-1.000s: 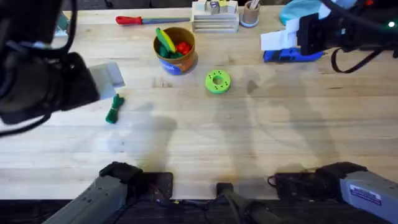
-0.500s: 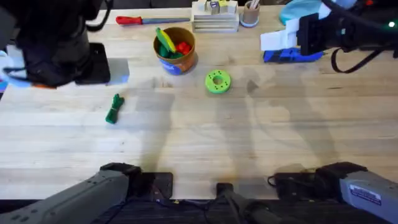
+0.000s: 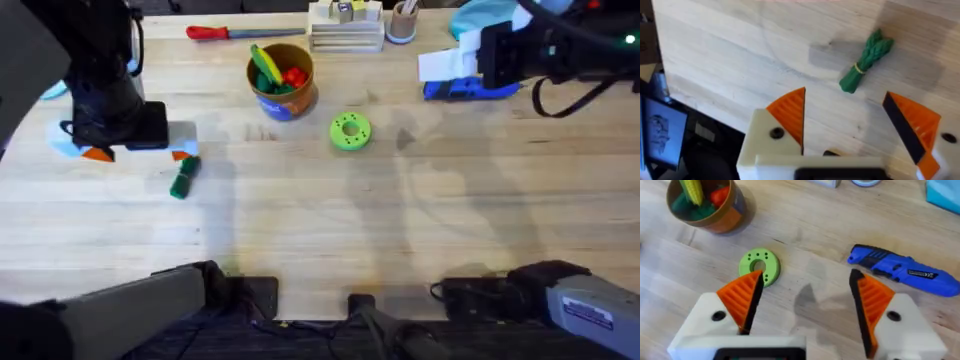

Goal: Pick up the gripper from the table and insert it into the empty holder that is missing its gripper. Then pick up a screw, insert it into the mounting hole, and use the screwdriver to tighten it. Finally, clean up the table by picking up the vegetable and placing it into the bucket.

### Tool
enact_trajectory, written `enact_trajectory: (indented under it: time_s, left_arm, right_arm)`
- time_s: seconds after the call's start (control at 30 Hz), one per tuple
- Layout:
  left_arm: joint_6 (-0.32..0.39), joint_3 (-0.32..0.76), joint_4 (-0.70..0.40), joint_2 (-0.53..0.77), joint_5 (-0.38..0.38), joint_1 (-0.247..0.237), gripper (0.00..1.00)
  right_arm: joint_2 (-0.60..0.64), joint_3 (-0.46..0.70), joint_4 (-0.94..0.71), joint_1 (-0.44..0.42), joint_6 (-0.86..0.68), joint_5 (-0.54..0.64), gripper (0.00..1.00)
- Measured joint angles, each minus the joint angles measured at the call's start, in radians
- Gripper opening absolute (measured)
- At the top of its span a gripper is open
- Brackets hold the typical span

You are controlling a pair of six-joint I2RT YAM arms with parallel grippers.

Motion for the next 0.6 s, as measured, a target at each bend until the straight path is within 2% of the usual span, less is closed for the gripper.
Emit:
enact_trajectory:
  time_s: [0.13,0.27,0.6]
  left_arm:
    - [0.097,-0.04,0.082,0.034,0.083,0.019,0.993]
    - [0.162,-0.085,0.143,0.077,0.121,0.019,0.993]
    - [0.211,-0.2,0.242,0.156,0.193,0.025,0.993]
  right_arm:
    - [0.0,0.0,0.001,0.0,0.0,0.0,0.991]
    - [0.0,0.0,0.008,0.0,0.0,0.0,0.991]
    - [0.0,0.0,0.008,0.0,0.0,0.0,0.991]
